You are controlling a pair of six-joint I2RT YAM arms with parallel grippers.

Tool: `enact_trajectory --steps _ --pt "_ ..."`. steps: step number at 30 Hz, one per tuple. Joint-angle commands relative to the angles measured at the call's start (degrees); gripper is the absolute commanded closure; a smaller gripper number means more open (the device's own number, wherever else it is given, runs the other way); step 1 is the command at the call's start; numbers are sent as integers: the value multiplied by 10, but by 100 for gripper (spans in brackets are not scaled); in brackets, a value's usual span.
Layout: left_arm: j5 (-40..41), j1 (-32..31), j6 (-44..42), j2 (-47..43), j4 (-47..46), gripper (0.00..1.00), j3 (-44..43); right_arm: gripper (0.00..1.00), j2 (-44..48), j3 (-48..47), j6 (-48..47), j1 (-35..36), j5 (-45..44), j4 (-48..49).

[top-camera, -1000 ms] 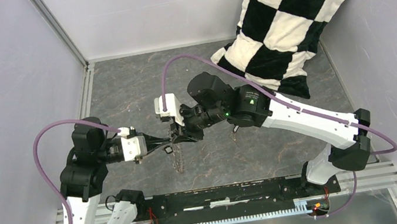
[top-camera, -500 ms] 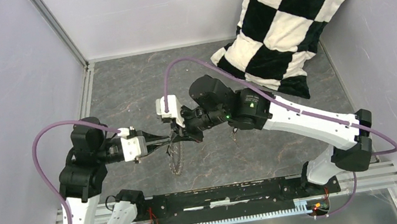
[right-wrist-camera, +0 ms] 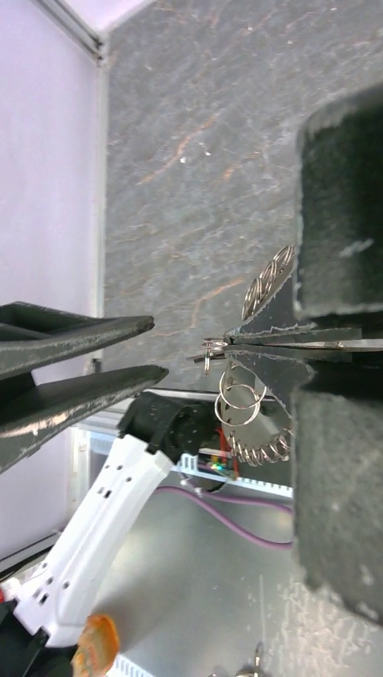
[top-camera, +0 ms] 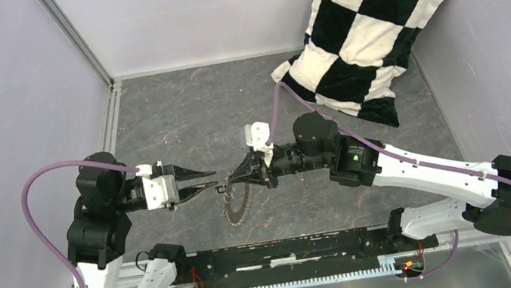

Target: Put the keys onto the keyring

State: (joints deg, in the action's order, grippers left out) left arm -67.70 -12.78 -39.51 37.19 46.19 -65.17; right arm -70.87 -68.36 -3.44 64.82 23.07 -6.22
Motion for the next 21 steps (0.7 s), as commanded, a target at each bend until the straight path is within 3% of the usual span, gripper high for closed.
enact_trajectory --steps 1,11,21 --pt "-21 -1 99 1 -79 71 3 100 31 39 34 -1 20 176" --pt "-36 -1 153 7 -111 73 -7 100 49 135 95 -1 18 370" --pt "-57 -1 161 13 -102 77 0 100 41 143 104 -1 24 416"
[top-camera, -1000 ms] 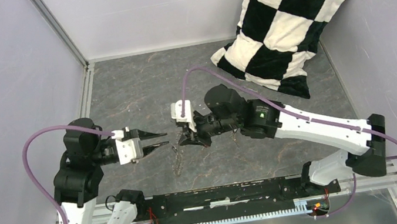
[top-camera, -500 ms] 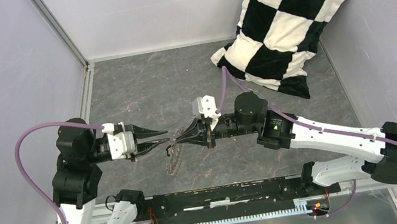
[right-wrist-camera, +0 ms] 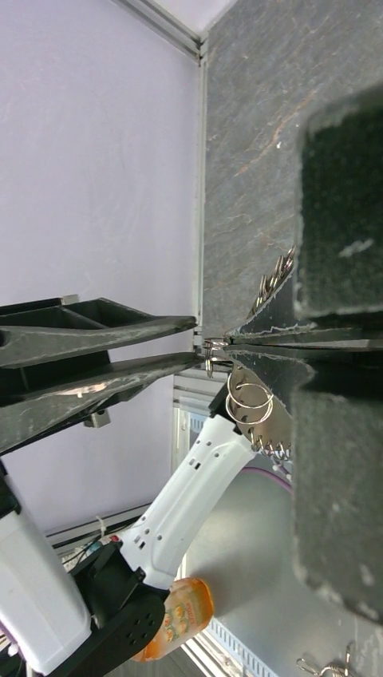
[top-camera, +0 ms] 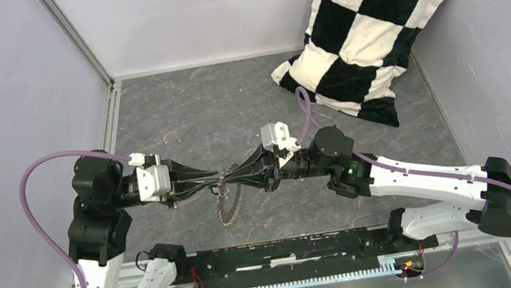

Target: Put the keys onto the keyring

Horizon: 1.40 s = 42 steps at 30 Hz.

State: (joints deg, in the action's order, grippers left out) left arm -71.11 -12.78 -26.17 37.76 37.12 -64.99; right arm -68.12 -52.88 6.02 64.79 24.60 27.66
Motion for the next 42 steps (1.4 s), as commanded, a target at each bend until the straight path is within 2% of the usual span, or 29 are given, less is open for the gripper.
enact_trajectory --steps 1,14,31,34,37,39,42 --pt "-24 -1 27 9 -11 78 1 100 12 -14 11 -1 11 75" --pt "-14 -1 -2 8 19 92 5 100 13 -9 19 -1 4 101" --pt "-21 -1 -8 2 31 94 11 100 32 6 44 -1 -9 162" --pt "-22 -1 -10 0 31 92 13 100 30 4 56 -2 -5 174" --pt "-21 -1 -12 0 31 82 11 100 25 -1 62 -2 2 176" --pt "-16 -1 -1 -1 18 71 12 100 24 -1 63 -2 4 174" --pt "2 -1 29 -2 -6 66 11 100 25 4 62 -1 3 170"
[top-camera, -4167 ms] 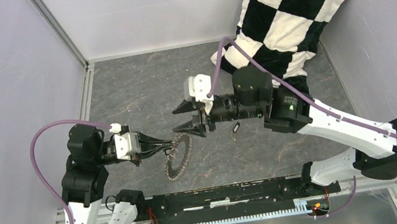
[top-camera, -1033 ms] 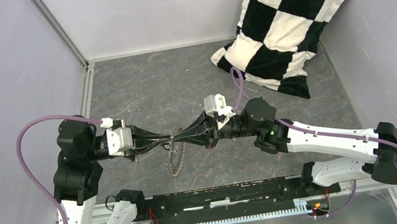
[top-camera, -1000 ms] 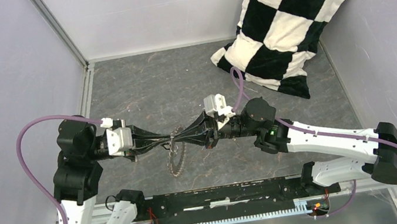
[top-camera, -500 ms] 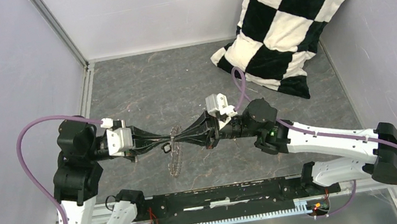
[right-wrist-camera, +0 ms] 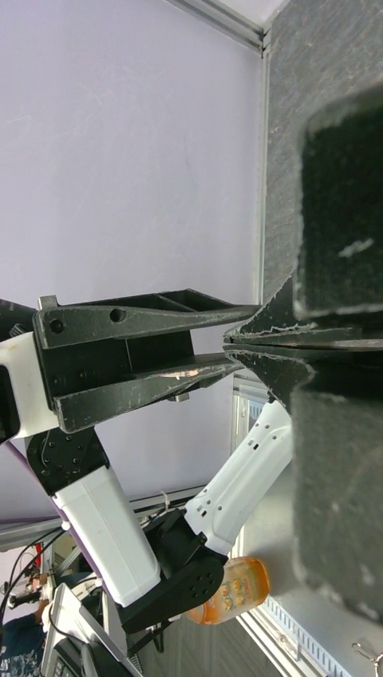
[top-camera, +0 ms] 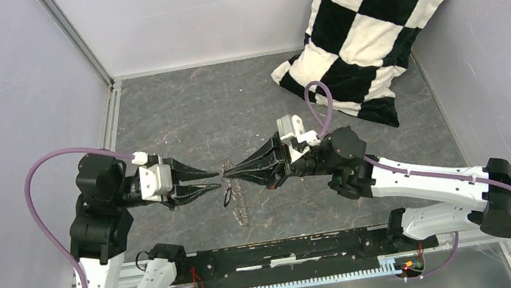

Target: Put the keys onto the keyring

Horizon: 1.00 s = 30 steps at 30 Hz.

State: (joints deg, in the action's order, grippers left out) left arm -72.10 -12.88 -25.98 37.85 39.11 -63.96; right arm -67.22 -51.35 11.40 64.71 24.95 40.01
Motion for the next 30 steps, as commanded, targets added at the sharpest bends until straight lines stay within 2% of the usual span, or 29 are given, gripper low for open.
enact_trajectory --steps 1,7,10,13,15,17,22,26,30 --pt "18 0 37 -2 -28 65 -2 100 18 -9 7 -2 -1 47" --pt "8 0 102 -1 -57 62 -1 100 16 -12 6 -1 -1 43" --pt "5 0 93 -1 -41 66 6 100 16 -17 0 -1 2 26" --pt "64 0 91 2 -31 77 13 100 30 -18 -45 -2 -14 -46" --pt "101 0 87 6 -34 77 20 99 48 -16 -78 -12 -38 -126" --pt "121 0 79 6 -38 71 28 89 71 -4 -99 -30 -57 -195" --pt "116 0 11 8 -4 58 43 52 101 68 -134 -86 -118 -328" --pt "114 0 -16 12 7 53 52 44 59 113 -181 -115 -125 -396" --pt "112 0 -28 15 18 52 53 43 -13 125 -239 -137 -57 -429"
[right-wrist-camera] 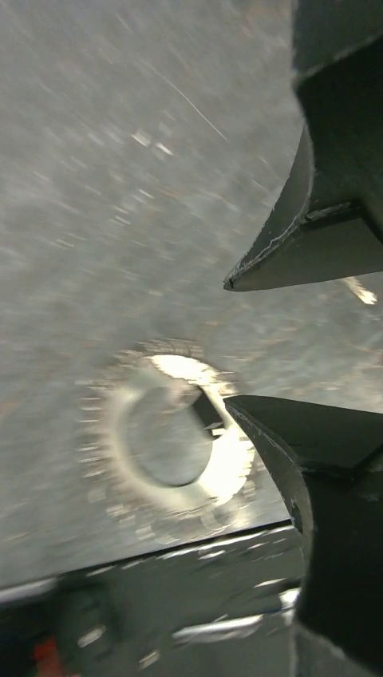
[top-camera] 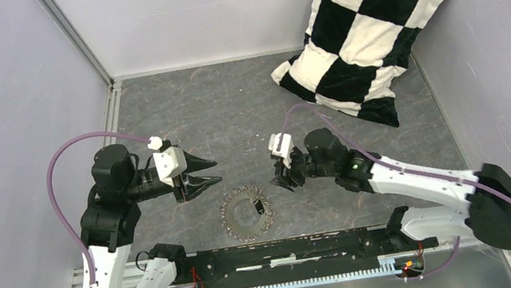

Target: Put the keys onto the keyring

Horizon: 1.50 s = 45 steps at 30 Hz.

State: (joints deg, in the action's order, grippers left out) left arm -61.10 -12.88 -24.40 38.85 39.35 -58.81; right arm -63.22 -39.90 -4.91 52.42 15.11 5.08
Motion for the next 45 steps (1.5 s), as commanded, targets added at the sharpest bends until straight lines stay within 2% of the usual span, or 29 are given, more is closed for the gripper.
enact_trajectory --steps 1,4,12,18,22,26,29,40,45 --pt "2 0 -50 6 21 52 1 43 -72 4 -88 -16 55 -86" --pt "3 0 -66 5 35 53 2 42 -109 -5 -108 -15 95 -81" --pt "5 0 -84 4 45 53 19 41 -207 -29 -115 -6 137 -30" --pt "10 0 -80 3 46 54 18 41 -267 -75 -168 43 89 -29" --pt "9 0 -73 -2 46 54 14 43 -299 -108 -187 36 101 -22" --pt "10 0 -73 -8 49 54 11 53 -344 -154 -214 27 118 -72" --pt "10 0 -74 -11 51 55 11 57 -352 -158 -227 21 116 -94" --pt "7 0 -86 -11 55 56 8 55 -328 -116 -214 8 138 -107" --pt "9 0 -86 -13 56 57 7 61 -342 -119 -202 7 135 -94"
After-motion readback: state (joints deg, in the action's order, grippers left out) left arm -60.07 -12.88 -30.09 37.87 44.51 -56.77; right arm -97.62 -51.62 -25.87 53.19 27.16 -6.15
